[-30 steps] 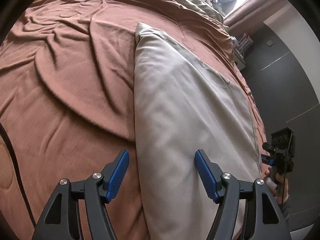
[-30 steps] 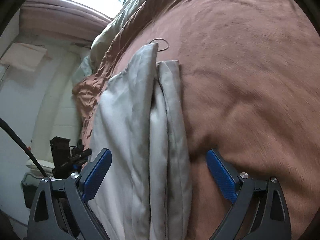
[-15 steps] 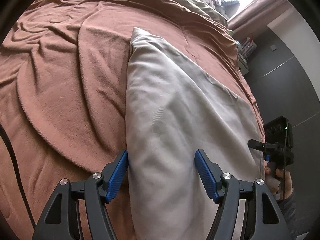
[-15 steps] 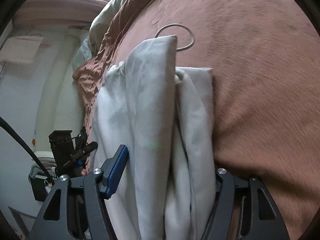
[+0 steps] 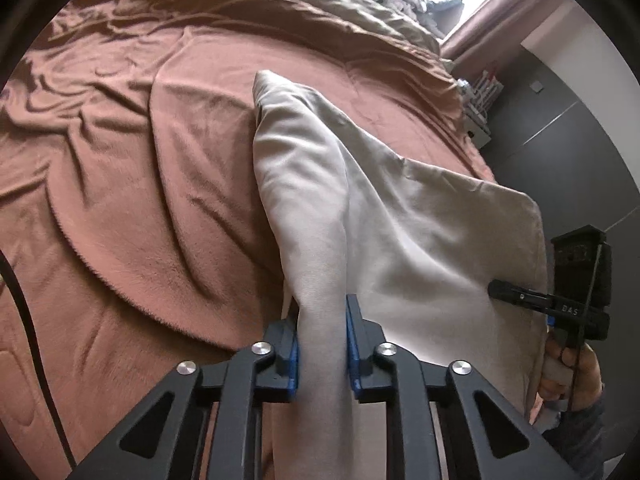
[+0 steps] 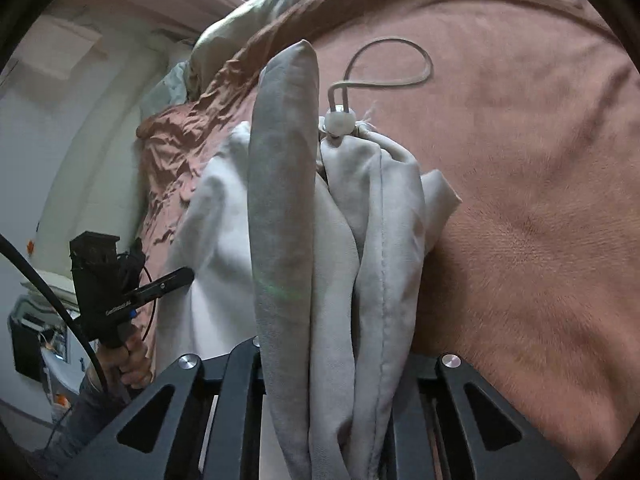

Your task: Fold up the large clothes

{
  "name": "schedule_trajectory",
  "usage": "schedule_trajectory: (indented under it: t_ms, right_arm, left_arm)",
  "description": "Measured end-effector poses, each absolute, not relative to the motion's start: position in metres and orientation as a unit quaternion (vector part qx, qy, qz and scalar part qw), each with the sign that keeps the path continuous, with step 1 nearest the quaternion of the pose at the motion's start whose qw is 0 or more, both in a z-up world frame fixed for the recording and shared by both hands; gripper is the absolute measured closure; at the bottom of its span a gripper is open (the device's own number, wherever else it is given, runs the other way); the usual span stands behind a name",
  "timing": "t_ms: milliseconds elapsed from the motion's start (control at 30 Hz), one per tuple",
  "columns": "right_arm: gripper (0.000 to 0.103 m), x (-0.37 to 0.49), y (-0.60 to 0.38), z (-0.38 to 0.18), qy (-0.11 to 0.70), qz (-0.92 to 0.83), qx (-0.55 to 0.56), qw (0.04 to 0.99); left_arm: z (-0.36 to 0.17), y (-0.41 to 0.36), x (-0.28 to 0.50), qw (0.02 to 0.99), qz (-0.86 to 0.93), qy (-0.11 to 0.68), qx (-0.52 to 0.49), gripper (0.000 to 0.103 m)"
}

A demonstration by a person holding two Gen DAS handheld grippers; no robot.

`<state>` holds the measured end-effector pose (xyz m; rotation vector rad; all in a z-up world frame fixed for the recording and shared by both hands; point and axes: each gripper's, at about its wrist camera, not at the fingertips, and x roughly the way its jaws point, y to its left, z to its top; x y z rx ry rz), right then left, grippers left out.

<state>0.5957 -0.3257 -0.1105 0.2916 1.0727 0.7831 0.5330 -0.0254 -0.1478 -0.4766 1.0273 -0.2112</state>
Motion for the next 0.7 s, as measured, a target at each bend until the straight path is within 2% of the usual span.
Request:
schedule_trajectory:
  t_ms: [433,700]
  right_arm:
    - [0.093,0.481,-0.359,-0.049,0.422,0.359,0.136,0.821]
    - [0.093,0.409,-0.395,-0.019,0.387,0.339,0.130,0.847]
  left_arm:
    - [-0.062,-0.050,0.467,0.871,-0.139,0.414,-0.227,0.089]
    - [-0.027,-0.081,0.424,0.877,-0.169,0.389,-0.223,0.090]
